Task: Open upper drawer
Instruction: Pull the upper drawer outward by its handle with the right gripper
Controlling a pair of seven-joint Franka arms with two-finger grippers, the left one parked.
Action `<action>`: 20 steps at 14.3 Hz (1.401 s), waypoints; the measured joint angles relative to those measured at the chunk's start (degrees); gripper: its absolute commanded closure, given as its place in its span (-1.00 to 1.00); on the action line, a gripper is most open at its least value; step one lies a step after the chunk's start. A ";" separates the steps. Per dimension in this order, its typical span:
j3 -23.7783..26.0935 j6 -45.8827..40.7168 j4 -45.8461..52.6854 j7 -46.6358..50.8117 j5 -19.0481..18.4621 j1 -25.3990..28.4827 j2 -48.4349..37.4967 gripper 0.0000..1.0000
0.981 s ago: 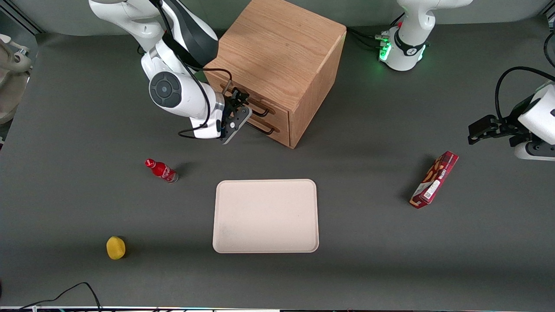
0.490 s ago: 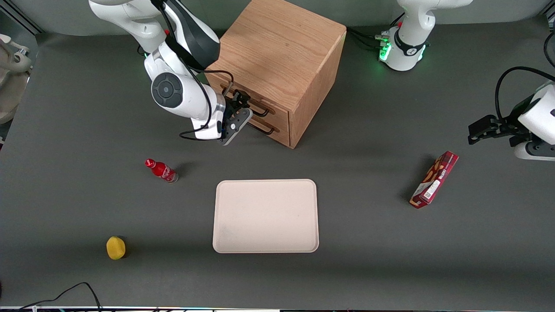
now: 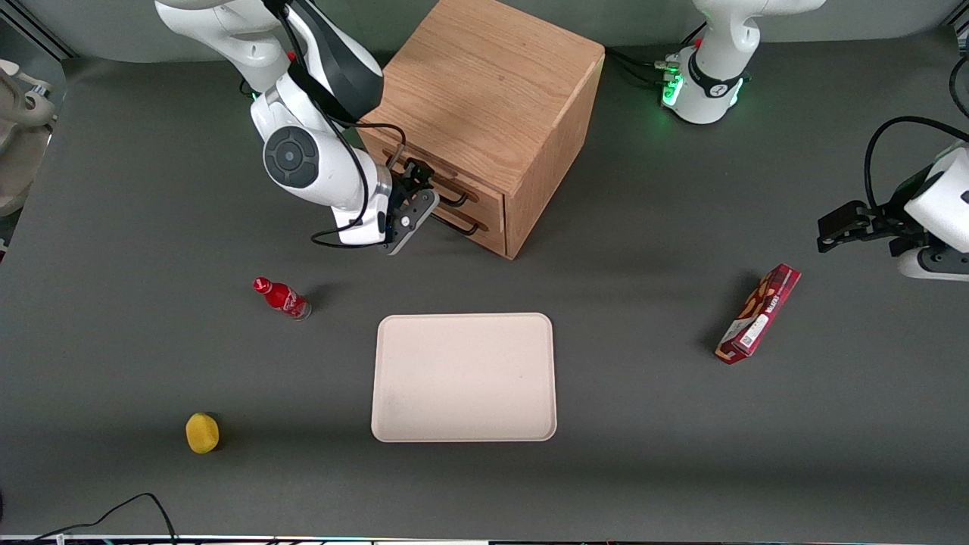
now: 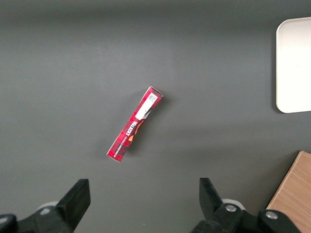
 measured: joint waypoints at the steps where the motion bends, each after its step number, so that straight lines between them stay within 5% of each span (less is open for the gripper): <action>1: -0.13 0.02 0.00 -0.10 -0.25 -0.03 0.00 -1.00; 20: -9.10 0.51 4.18 -9.67 -1.94 -0.62 2.45 -1.00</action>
